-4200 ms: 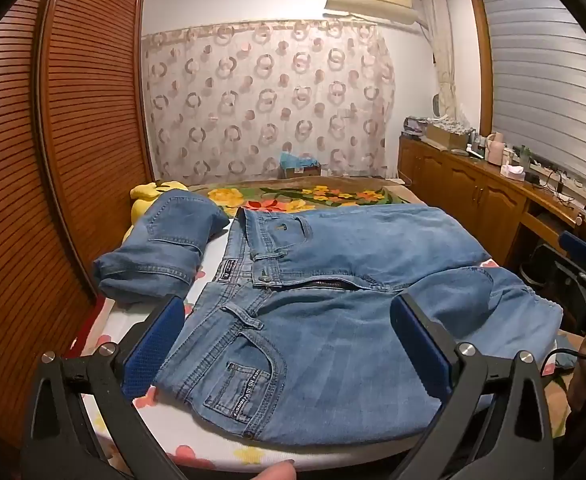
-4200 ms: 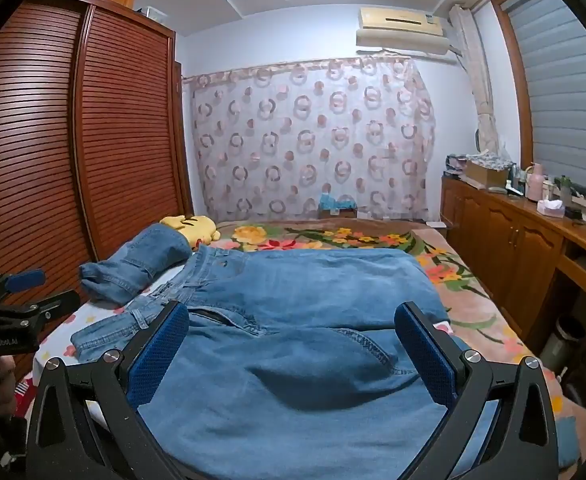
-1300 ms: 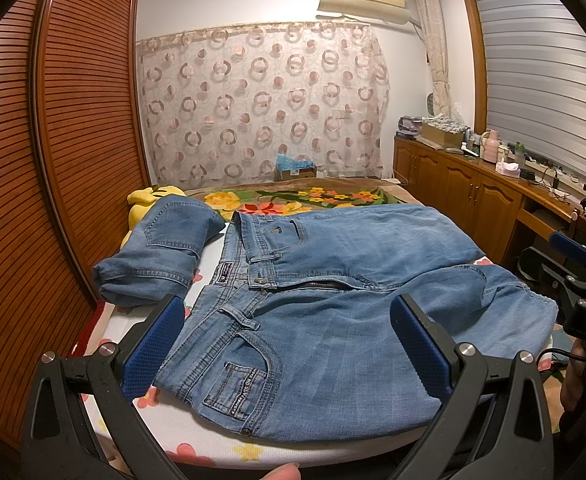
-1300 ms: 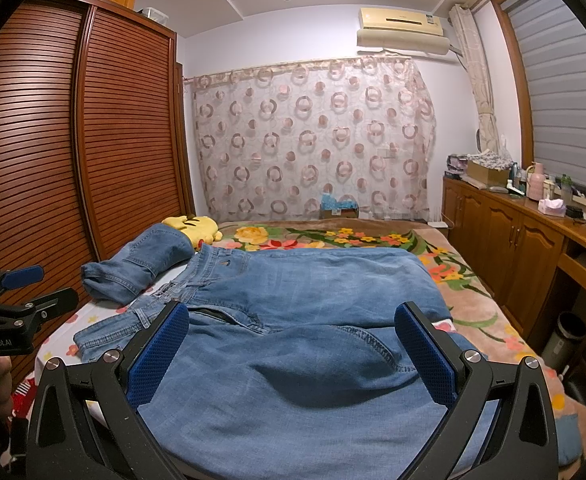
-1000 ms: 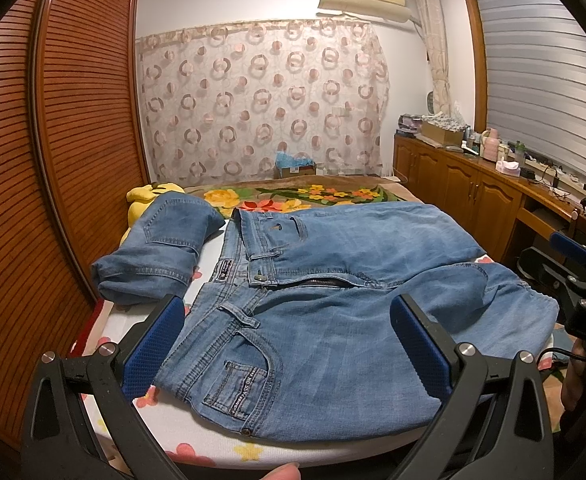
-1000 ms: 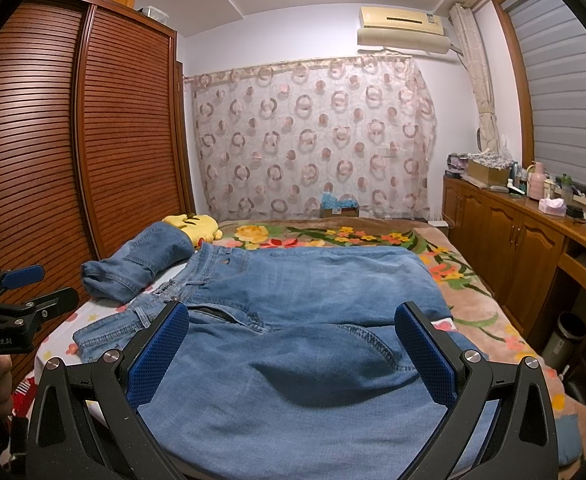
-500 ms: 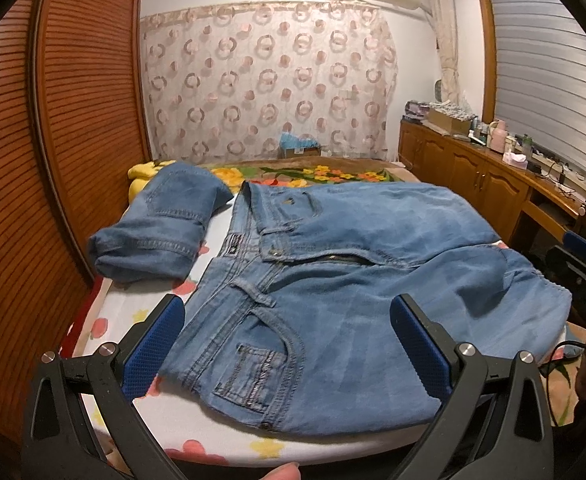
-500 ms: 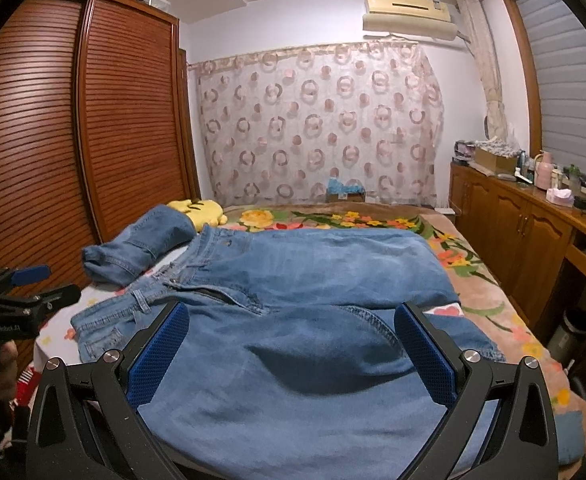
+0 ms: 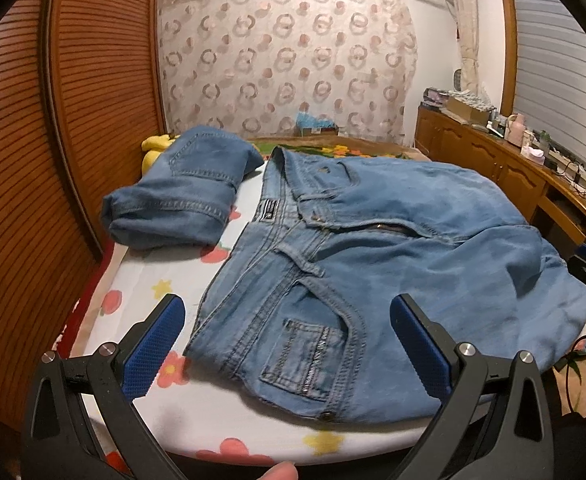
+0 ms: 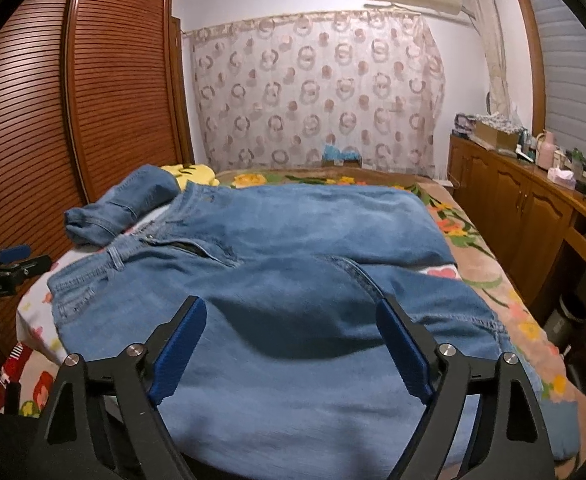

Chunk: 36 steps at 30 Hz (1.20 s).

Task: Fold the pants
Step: 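Grasp the jeans waistband with the left tool while the right tool grasps the seat fabric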

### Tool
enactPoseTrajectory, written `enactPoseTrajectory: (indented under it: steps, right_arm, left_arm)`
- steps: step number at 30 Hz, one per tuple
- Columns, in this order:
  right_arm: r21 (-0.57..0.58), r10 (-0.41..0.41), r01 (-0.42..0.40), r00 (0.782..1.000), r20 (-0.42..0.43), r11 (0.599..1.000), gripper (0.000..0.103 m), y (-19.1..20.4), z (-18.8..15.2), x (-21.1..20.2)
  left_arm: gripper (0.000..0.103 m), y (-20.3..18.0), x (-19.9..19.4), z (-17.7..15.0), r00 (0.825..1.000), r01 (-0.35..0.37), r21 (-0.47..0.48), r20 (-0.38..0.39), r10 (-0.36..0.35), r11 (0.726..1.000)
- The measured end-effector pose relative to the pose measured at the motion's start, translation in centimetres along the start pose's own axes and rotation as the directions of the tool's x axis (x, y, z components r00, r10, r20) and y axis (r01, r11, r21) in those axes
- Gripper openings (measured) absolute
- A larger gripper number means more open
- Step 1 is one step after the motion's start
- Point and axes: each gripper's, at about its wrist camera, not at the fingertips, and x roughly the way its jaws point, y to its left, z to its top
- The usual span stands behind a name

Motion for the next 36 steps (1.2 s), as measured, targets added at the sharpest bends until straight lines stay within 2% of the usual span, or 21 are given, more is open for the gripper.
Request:
enactPoseTrajectory:
  steps: [11,20,21,23,26,36]
  right_arm:
    - [0.004,-0.026,0.026,0.997,-0.072,1.000,0.087,-0.3,0.4,0.3]
    - [0.004,-0.029,0.029,0.993,-0.110,1.000,0.087,0.0,0.5,-0.7]
    - [0.003,-0.027,0.027,0.993,-0.111,1.000,0.087,-0.1,0.4,-0.8]
    - [0.000,-0.027,0.027,0.993,-0.114,1.000,0.087,-0.2,0.3,-0.8]
    - [-0.008,-0.034,0.033,0.992,-0.123,0.999,0.087,-0.3,0.5,-1.1]
    - [-0.016,-0.098,0.097,0.984,-0.150,0.995,0.087,-2.1,0.1,-2.2]
  left_arm:
    - [0.102,3.8,1.9,-1.4,0.997,-0.051,-0.040,-0.051,0.049,0.998]
    - [0.097,6.1,3.4,-2.2,0.993,-0.058,-0.064,-0.102,0.052,0.996]
    - [0.095,6.4,3.7,-2.5,0.992,-0.060,-0.069,-0.111,0.052,0.996]
    - [0.082,6.7,4.2,-2.8,0.990,-0.056,-0.074,-0.132,0.046,0.996]
    - [0.076,7.1,4.7,-3.3,0.988,-0.042,-0.092,-0.153,0.027,0.995]
    - [0.066,7.0,5.1,-3.7,0.986,0.003,-0.110,-0.165,-0.022,0.994]
